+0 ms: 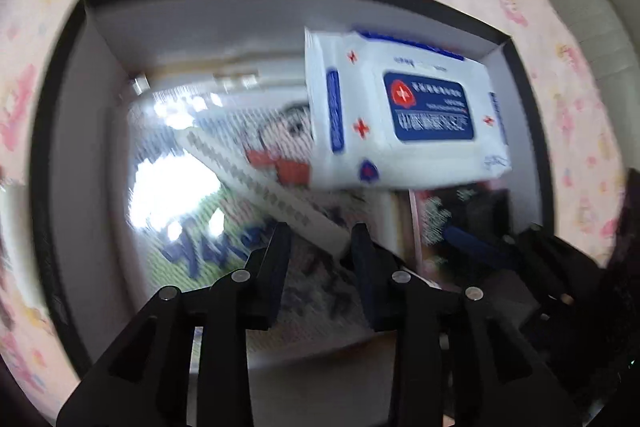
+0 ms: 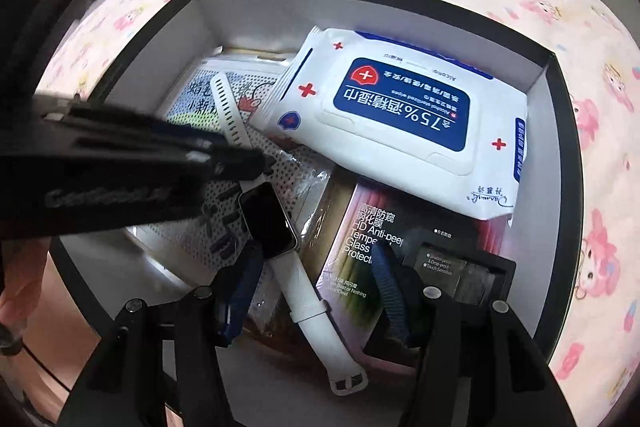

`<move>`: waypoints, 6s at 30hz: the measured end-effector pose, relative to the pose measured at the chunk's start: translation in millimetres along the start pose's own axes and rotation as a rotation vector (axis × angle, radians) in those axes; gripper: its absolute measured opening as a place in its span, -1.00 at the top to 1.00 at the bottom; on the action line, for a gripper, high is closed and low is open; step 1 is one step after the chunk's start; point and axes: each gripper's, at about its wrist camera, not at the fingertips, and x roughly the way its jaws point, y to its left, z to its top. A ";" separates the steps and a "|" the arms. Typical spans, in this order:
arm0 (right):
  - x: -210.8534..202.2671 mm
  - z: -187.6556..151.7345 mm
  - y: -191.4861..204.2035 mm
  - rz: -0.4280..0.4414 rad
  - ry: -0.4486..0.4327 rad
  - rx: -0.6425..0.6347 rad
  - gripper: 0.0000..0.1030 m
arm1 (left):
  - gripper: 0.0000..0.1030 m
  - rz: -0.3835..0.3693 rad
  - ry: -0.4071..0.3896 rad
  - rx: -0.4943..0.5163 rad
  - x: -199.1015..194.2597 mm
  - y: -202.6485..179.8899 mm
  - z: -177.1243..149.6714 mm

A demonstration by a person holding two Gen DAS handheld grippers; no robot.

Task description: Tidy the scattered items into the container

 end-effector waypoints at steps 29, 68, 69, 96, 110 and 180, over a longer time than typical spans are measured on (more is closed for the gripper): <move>18.2 14.2 8.6 0.156 0.029 0.068 0.14 | 0.57 -0.191 -0.031 -0.098 6.7 16.4 5.7; -2.1 23.4 3.5 -0.049 -0.126 0.132 0.13 | 0.27 -0.097 -0.019 -0.017 -13.2 42.8 4.6; -3.0 24.6 1.8 -0.083 -0.134 0.129 0.13 | 0.21 -0.084 -0.020 -0.003 -9.0 41.5 6.4; 8.5 24.6 12.4 -0.209 0.000 -0.083 0.11 | 0.19 0.079 -0.052 0.086 2.5 32.5 24.4; -15.9 25.3 4.1 -0.075 -0.027 -0.056 0.11 | 0.14 0.084 -0.043 0.155 -19.9 56.2 7.9; 11.5 48.4 3.3 0.027 -0.105 0.130 0.09 | 0.50 0.082 -0.181 0.000 -68.2 81.8 -15.9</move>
